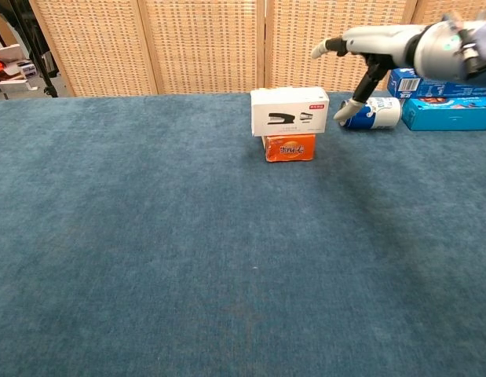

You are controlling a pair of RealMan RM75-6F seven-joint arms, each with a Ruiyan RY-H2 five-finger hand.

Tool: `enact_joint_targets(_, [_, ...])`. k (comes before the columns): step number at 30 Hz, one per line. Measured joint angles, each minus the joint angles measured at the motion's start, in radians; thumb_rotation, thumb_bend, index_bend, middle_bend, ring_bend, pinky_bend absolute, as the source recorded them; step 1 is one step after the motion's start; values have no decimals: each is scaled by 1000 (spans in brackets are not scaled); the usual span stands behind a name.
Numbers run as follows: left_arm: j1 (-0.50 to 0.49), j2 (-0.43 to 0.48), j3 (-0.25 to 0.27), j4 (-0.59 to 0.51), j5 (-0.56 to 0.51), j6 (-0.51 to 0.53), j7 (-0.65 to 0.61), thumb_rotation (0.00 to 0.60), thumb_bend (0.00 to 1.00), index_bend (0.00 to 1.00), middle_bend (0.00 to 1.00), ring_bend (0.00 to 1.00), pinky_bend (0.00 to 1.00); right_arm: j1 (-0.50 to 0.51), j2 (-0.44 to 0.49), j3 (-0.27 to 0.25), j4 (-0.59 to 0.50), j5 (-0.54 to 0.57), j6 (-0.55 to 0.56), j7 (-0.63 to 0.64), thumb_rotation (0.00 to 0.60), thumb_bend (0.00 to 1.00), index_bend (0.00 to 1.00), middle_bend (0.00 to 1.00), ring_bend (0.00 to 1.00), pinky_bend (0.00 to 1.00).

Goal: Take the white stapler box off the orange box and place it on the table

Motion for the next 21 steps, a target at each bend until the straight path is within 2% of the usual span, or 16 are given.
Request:
enact_joint_targets(4, [-9, -4, -7, 4, -25, -20, 11, 600, 0, 0, 0, 0, 0, 47, -67, -8, 108, 30, -22, -13, 600, 154, 101, 60, 0, 4])
enact_joint_targets(7, [-15, -8, -11, 7, -40, -32, 21, 600, 0, 0, 0, 0, 0, 78, -108, -10, 175, 46, -48, -10, 600, 189, 143, 126, 0, 19])
enact_joint_targets(10, [-21, -11, -15, 9, -54, -42, 29, 600, 0, 0, 0, 0, 0, 103, -144, -7, 236, 55, -68, 3, 600, 236, 216, 229, 25, 25])
enact_joint_targets(12, [-23, -13, -18, 10, -63, -47, 33, 600, 0, 0, 0, 0, 0, 118, -170, -3, 280, 56, -76, 17, 600, 288, 284, 319, 79, 47])
enact_joint_targets(15, [-26, -15, -22, 12, -74, -52, 37, 600, 0, 0, 0, 0, 0, 137, -210, 5, 341, 46, -77, 45, 600, 364, 379, 397, 134, 77])
enact_joint_targets(21, [-31, -18, -26, 17, -87, -62, 42, 600, 0, 0, 0, 0, 0, 155, -270, 19, 433, -1, -66, 132, 600, 435, 432, 448, 187, 108])
